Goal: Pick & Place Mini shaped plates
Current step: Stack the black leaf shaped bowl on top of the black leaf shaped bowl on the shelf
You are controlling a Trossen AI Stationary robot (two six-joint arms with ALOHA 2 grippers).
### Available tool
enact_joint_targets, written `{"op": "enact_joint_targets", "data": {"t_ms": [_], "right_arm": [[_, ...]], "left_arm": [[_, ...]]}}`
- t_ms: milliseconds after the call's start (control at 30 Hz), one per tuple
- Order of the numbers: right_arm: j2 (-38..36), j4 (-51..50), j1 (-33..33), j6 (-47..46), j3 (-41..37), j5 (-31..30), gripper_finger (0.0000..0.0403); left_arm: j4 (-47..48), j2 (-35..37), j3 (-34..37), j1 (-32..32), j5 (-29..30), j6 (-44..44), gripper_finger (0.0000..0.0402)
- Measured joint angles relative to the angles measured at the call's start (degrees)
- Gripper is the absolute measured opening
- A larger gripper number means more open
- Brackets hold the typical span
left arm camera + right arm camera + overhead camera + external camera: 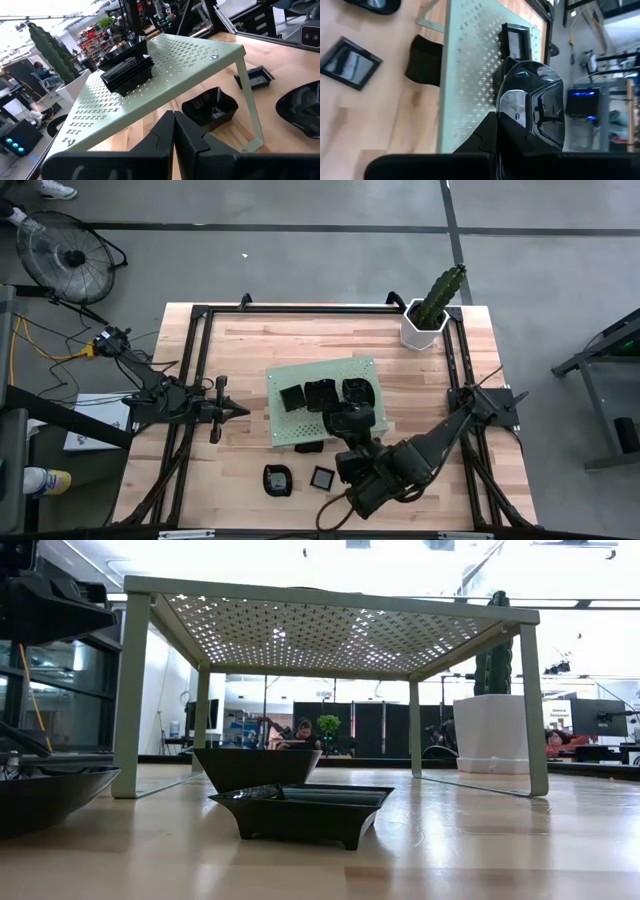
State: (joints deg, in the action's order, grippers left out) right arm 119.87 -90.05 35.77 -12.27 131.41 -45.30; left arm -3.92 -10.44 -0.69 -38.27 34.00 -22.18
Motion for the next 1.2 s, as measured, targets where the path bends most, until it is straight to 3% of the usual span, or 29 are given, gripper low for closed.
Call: {"op": "enact_joint_targets", "data": {"t_ms": [233,467,800,1200], "right_arm": [[0.0,0.02,-2.82,5.98,0.0,-3.04,0.0],[-1.52,0.1,-5.08,6.36,-0.81,-4.14,0.0],[-17.51,0.74,-5.41,-4.65,-24.76,-6.38,0.0],[-31.56,23.11,-5.3,-3.64,-45.29,1.7,0.0]], "left_arm": [[-0.02,-0.15,0.0,0.0,-0.62,0.64,0.0001],[-0.02,-1.83,0.0,0.01,-1.42,1.9,0.0001],[-0.03,-2.47,0.0,0.01,-2.46,3.0,0.0001],[-0.02,-2.47,0.0,0.01,-1.53,2.98,0.0001]]}}
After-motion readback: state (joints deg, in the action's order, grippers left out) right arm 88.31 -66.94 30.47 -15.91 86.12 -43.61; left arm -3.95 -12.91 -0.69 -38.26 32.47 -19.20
